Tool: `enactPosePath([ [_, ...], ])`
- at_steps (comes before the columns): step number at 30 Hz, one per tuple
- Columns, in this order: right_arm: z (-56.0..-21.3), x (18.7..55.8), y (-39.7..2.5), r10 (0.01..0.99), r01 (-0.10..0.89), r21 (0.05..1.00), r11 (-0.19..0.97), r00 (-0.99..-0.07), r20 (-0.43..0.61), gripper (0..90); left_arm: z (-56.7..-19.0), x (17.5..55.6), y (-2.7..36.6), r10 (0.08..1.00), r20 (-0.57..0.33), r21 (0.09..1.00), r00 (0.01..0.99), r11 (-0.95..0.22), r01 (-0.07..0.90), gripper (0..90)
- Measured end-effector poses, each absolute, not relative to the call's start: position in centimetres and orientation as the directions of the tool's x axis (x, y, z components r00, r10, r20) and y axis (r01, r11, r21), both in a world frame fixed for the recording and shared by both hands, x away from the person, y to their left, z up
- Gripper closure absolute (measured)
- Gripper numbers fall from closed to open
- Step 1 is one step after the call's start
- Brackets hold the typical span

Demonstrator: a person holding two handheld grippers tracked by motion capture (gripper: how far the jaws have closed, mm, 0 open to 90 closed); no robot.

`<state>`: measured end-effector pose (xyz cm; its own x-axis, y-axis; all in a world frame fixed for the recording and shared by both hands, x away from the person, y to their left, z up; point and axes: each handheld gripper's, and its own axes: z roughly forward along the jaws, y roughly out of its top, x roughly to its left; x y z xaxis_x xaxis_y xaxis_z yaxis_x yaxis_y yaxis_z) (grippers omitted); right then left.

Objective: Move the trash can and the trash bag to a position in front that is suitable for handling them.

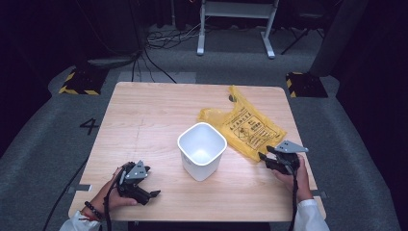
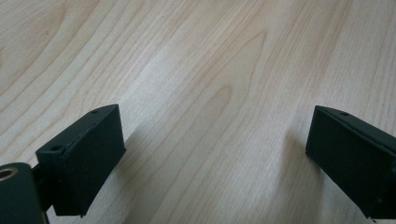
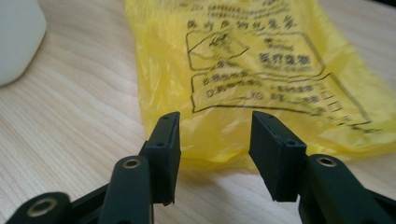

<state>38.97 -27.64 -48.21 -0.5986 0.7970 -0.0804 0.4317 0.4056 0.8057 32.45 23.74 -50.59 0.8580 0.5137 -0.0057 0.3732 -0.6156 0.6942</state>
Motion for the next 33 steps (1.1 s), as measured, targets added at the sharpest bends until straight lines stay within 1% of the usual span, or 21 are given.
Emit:
enactPosePath([
  [1, -48.6, 39.2, -27.4, 0.792, 0.451, 0.792, 0.411, -0.606, -0.066, 52.0, -50.6, 32.6, 23.6, 0.510, -0.004, 0.694, 0.860, -0.617, 0.370, 3.8],
  [6, -49.0, 39.3, -27.2, 0.778, 0.469, 0.779, 0.416, -0.627, -0.038, 51.2, -50.6, 32.8, 23.5, 0.507, -0.004, 0.694, 0.862, -0.620, 0.367, 3.8],
  [8, -49.1, 39.2, -27.1, 0.770, 0.480, 0.778, 0.406, -0.638, -0.008, 51.7, -50.6, 32.8, 23.5, 0.508, -0.005, 0.694, 0.861, -0.619, 0.368, 3.8],
  [10, -49.2, 38.9, -26.9, 0.755, 0.472, 0.775, 0.421, -0.656, -0.010, 51.6, -50.6, 32.8, 23.5, 0.507, -0.005, 0.694, 0.862, -0.619, 0.368, 3.8],
  [11, -49.5, 38.6, -26.5, 0.737, 0.465, 0.754, 0.464, -0.674, -0.038, 51.1, -50.6, 32.8, 23.5, 0.508, -0.004, 0.693, 0.861, -0.619, 0.368, 3.8],
  [16, -49.6, 38.3, -25.8, 0.720, 0.456, 0.747, 0.485, -0.693, -0.044, 51.0, -50.6, 32.8, 23.5, 0.509, -0.007, 0.694, 0.861, -0.617, 0.371, 3.8],
  [21, -49.8, 38.0, -25.0, 0.701, 0.464, 0.738, 0.490, -0.713, -0.017, 50.9, -50.6, 32.8, 23.5, 0.509, -0.007, 0.694, 0.861, -0.617, 0.371, 3.8],
  [24, -49.9, 37.7, -24.4, 0.685, 0.464, 0.736, 0.493, -0.729, 0.000, 49.1, -50.6, 32.8, 23.5, 0.509, -0.007, 0.694, 0.861, -0.617, 0.371, 3.8],
  [25, -49.8, 37.5, -23.9, 0.665, 0.463, 0.733, 0.498, -0.747, 0.020, 45.6, -50.6, 32.8, 23.5, 0.508, -0.006, 0.693, 0.861, -0.619, 0.370, 3.8],
  [27, -49.8, 37.3, -23.6, 0.655, 0.459, 0.732, 0.503, -0.755, 0.024, 44.3, -50.6, 32.8, 23.5, 0.509, -0.007, 0.694, 0.861, -0.618, 0.371, 3.8],
  [28, -49.7, 37.1, -23.2, 0.641, 0.452, 0.726, 0.518, -0.767, 0.020, 40.7, -50.6, 32.8, 23.5, 0.509, -0.007, 0.694, 0.861, -0.617, 0.371, 3.8],
  [31, -49.1, 36.4, -22.4, 0.607, 0.412, 0.699, 0.584, -0.793, -0.040, 33.8, -50.6, 32.8, 23.5, 0.509, -0.007, 0.694, 0.861, -0.618, 0.371, 3.8],
  [33, -48.0, 36.0, -22.7, 0.605, 0.385, 0.726, 0.570, -0.795, -0.054, 32.4, -50.6, 32.8, 23.5, 0.509, -0.007, 0.694, 0.861, -0.617, 0.371, 3.8],
])
